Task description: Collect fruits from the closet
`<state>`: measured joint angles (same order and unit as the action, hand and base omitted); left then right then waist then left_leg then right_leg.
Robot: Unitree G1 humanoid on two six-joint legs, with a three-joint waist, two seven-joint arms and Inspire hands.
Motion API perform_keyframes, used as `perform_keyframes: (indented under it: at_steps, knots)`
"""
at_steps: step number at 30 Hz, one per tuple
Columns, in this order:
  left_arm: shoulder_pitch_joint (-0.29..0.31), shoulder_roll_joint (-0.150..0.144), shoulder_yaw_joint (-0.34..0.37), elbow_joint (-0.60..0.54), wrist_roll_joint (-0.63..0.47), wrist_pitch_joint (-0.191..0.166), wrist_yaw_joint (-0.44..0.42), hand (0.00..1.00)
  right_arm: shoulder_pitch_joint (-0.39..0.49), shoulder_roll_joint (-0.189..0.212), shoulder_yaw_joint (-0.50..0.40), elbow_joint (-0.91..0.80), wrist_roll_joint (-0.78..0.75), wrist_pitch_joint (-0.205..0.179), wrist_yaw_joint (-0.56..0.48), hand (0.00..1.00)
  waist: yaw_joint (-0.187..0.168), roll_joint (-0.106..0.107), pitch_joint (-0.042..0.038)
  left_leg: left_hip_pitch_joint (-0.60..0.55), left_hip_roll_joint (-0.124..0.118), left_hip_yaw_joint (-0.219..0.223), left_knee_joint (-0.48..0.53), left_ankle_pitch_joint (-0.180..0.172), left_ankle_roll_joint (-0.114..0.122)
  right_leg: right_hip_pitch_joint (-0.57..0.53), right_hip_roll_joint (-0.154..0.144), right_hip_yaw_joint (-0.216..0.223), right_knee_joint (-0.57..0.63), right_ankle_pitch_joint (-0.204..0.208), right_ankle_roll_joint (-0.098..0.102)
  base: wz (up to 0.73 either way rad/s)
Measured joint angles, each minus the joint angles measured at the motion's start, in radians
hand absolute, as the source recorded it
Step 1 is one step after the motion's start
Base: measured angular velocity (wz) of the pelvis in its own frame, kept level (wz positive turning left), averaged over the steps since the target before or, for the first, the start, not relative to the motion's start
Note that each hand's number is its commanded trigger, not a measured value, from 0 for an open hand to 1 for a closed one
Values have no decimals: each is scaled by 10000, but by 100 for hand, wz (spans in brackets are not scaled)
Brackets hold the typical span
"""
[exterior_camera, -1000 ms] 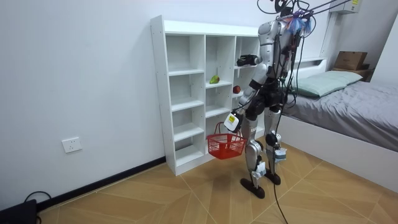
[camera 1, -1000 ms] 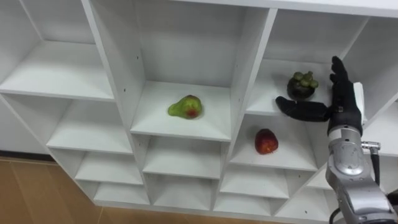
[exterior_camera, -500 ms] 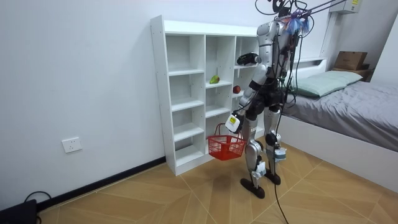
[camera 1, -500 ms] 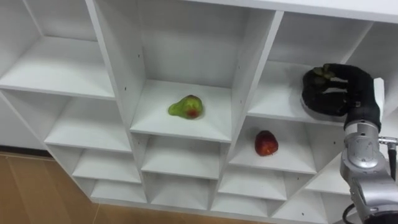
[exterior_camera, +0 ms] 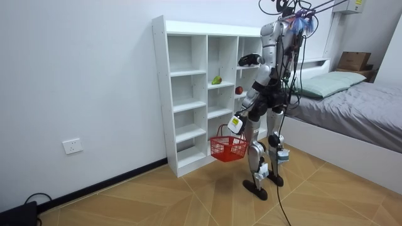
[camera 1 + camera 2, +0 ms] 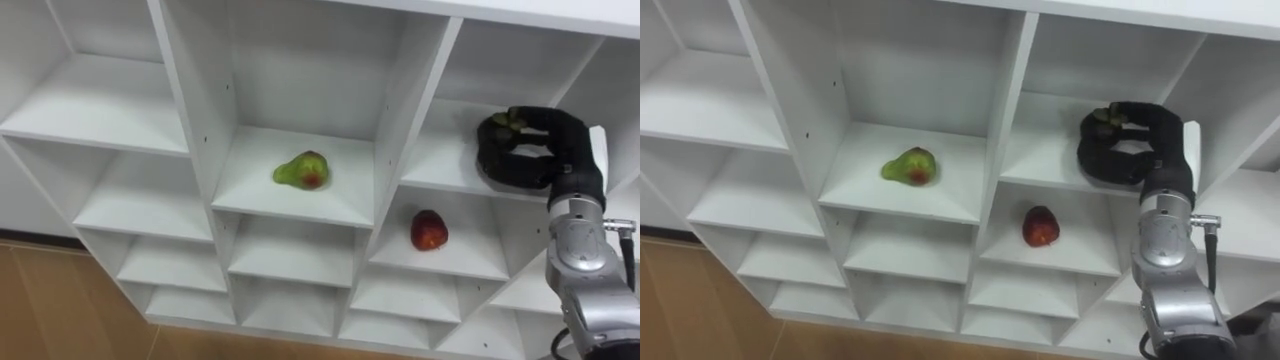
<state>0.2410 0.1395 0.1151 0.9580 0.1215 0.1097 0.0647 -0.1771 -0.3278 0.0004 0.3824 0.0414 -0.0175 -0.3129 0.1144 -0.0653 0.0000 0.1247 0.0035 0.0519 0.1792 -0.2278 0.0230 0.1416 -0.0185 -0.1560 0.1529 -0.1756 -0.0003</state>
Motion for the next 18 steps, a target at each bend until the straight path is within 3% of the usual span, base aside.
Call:
perform_keyframes:
  at_steps: [14, 18]
  knots:
    - [-225, -23, -25, -611, -130, -80, 4, 100, 2, 52, 168, -63, -33, -55, -20, 100, -105, 44, -28, -97, 9, -70, 91, 0, 0, -19, -24, -108, 11, 0, 0, 1]
    - [-350, -58, -129, -810, -123, -311, 189, 100, 8, 117, 184, -144, -261, -60, -14, 100, -228, 101, -40, -97, -7, -97, 91, 3, 4, -6, -43, -136, 13, 0, 0, 1]
